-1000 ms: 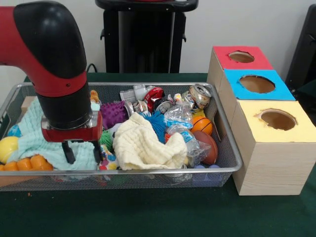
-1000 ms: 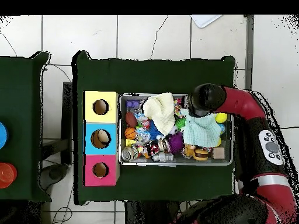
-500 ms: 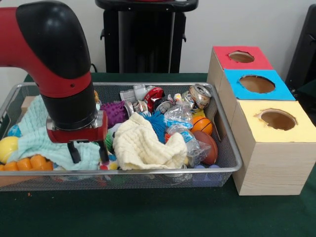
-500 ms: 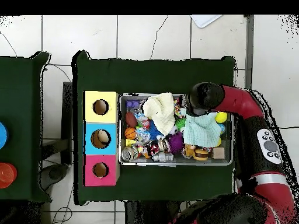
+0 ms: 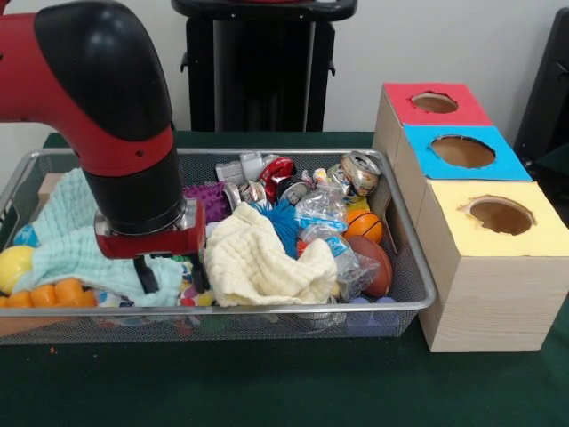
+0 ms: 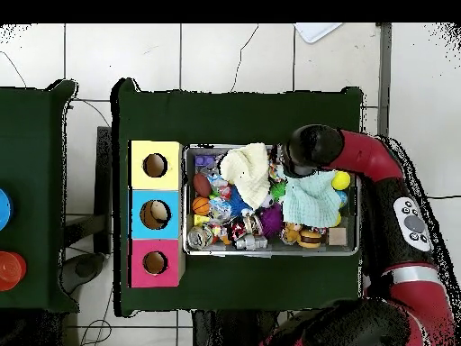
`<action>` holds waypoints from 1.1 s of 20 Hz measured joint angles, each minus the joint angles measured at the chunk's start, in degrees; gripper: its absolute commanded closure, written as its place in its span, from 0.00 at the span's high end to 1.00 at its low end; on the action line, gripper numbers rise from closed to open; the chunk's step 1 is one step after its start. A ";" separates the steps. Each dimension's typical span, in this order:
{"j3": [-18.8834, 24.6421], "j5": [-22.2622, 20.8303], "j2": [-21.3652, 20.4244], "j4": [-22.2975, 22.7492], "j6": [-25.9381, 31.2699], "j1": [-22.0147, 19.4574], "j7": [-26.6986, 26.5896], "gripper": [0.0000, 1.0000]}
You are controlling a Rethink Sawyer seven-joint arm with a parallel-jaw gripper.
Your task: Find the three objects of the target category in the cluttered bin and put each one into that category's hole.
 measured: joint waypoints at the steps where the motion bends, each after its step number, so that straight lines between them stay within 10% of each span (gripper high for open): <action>1: 0.07 0.45 -0.02 0.00 0.02 0.14 0.00 1.00; 8: 0.10 1.16 -0.02 0.17 0.02 1.27 0.00 1.00; 9: 0.10 1.15 -0.01 0.28 -0.01 1.64 0.00 0.00; 22: -0.38 -2.63 0.28 0.86 -5.46 3.92 0.00 0.00</action>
